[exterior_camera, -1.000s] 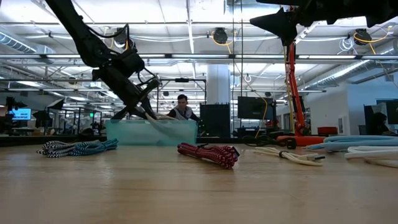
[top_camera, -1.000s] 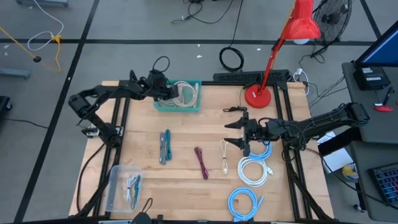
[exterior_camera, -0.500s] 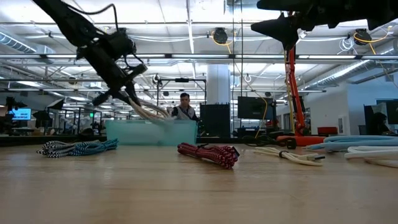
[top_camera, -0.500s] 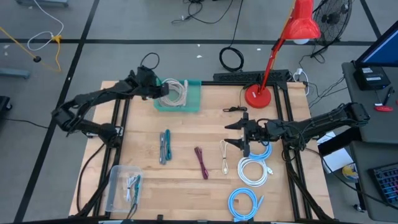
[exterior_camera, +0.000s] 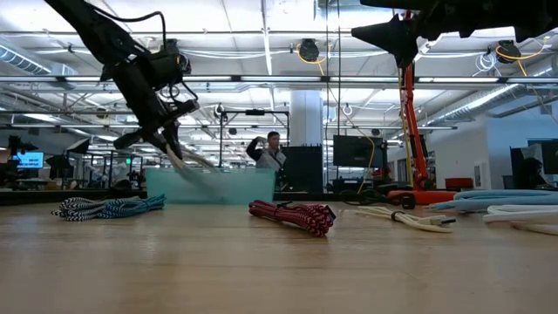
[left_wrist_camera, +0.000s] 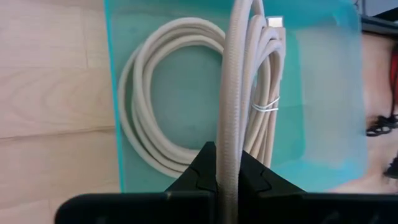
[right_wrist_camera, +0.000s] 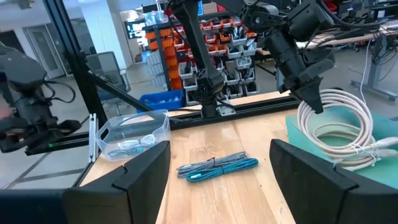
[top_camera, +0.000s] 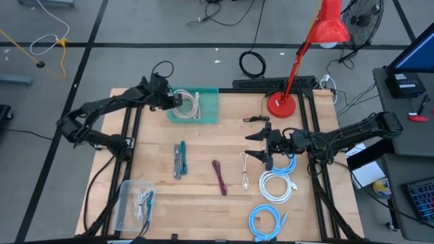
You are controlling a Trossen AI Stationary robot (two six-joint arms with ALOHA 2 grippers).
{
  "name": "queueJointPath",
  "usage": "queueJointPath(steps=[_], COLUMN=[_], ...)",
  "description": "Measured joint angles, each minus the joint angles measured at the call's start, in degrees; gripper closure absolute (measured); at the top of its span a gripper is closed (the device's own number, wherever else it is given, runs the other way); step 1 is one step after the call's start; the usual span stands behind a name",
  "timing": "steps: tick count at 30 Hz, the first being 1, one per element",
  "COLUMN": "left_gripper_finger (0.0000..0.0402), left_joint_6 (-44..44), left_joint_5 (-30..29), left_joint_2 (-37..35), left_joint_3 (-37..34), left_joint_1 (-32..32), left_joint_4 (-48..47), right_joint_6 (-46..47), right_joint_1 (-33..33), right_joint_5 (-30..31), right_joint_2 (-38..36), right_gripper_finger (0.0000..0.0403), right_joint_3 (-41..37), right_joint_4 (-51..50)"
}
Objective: Pick & Place USB Port
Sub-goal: Put the brown HDMI cable into the green bin
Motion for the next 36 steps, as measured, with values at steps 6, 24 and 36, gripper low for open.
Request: queueJointPath(steps=[6, 24, 36], left_gripper_finger=[0.0387, 0.0339, 0.0209], left_joint_6=[0.12, 5.15, 6.12], left_joint_5=[-0.2, -6.32, -8.69], left_joint_2=[2.64, 3.51, 3.51], left_joint_3=[0.02, 0.0, 0.0], left_joint_1=[0.0, 0.11, -1.39], left_joint_4=[0.45, -1.51, -1.3], right_joint_6=[-0.18, -0.19, -0.19], right_joint_1=[0.0, 0.0, 0.0], right_joint_5=[-0.01, -0.16, -0.04], right_joint_2=[0.0, 0.0, 0.0], right_gripper_finger=[0.0138, 0.0138, 0.0138], right_joint_3=[-0.04, -0.04, -0.04], right_joint_4=[-0.4, -0.39, -0.39])
